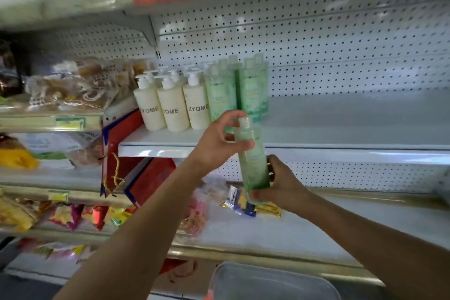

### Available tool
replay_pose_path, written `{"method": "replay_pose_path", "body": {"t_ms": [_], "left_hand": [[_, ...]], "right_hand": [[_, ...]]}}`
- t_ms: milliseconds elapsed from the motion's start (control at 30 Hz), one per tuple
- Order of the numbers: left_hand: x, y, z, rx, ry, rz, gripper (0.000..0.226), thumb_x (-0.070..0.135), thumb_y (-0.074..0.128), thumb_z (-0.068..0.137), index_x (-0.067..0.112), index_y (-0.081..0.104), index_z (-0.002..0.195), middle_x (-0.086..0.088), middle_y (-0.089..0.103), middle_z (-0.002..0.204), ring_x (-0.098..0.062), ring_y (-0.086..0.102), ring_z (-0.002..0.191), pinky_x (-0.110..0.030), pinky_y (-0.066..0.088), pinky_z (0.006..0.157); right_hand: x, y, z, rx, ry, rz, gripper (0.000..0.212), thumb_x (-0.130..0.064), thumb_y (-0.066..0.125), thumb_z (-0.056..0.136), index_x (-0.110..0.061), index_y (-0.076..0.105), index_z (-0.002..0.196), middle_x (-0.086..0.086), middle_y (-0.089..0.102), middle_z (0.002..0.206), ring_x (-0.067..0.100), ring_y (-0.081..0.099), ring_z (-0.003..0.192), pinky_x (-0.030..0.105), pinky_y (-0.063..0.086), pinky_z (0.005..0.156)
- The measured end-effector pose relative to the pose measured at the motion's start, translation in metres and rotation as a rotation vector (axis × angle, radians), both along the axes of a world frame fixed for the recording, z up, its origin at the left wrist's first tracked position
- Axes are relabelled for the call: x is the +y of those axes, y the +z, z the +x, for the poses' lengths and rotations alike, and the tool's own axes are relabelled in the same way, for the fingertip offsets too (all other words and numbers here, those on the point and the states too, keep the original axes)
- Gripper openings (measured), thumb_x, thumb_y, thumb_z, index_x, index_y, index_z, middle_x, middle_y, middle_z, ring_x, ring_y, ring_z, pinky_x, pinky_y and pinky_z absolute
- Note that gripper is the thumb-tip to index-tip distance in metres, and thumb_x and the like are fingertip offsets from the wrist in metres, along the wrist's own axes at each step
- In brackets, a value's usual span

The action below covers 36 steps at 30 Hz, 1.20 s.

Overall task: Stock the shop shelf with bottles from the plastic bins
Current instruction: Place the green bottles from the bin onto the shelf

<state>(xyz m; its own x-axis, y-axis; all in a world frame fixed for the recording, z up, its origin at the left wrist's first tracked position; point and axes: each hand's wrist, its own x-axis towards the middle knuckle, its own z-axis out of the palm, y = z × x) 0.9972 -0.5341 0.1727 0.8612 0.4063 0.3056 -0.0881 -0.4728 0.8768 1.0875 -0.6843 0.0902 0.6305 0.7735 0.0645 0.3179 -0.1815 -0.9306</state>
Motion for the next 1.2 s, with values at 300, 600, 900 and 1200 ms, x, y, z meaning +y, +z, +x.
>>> {"method": "replay_pose_path", "body": {"t_ms": [300,600,900,1200], "left_hand": [[0.006,0.077,0.030,-0.122,-0.019,0.169,0.057,0.006,0.077,0.078,0.023,0.052,0.126,0.006,0.052,0.109,-0.009,0.061,0.087,-0.014,0.051,0.067],[0.035,0.080,0.059,-0.059,0.076,0.329,0.062,0.010,0.078,0.076,0.027,0.049,0.128,0.000,0.053,0.119,-0.020,0.059,0.104,-0.038,0.055,0.090],[0.052,0.070,0.079,-0.023,0.172,0.389,0.061,0.011,0.075,0.078,0.026,0.047,0.130,0.000,0.054,0.116,-0.019,0.058,0.106,-0.040,0.052,0.094],[0.050,0.076,0.088,0.050,0.266,0.498,0.060,0.012,0.072,0.083,0.024,0.043,0.134,0.001,0.051,0.118,-0.018,0.055,0.095,-0.027,0.046,0.086]], "right_hand": [[0.030,0.064,0.040,-0.109,-0.077,0.147,0.070,-0.002,0.086,0.062,-0.016,0.046,0.119,-0.001,0.060,0.101,0.010,0.059,0.086,0.023,0.050,0.065],[0.070,0.070,0.063,-0.219,-0.137,0.105,0.068,-0.008,0.086,0.059,-0.016,0.048,0.114,-0.002,0.063,0.102,0.018,0.062,0.096,0.029,0.050,0.077],[0.092,0.065,0.077,-0.235,-0.115,0.039,0.067,-0.011,0.086,0.063,-0.014,0.046,0.117,-0.002,0.062,0.105,0.017,0.060,0.098,0.020,0.044,0.071],[0.104,0.067,0.085,-0.266,-0.132,-0.024,0.065,-0.012,0.083,0.068,-0.012,0.042,0.118,-0.002,0.058,0.104,0.016,0.055,0.093,0.026,0.043,0.077]]}}
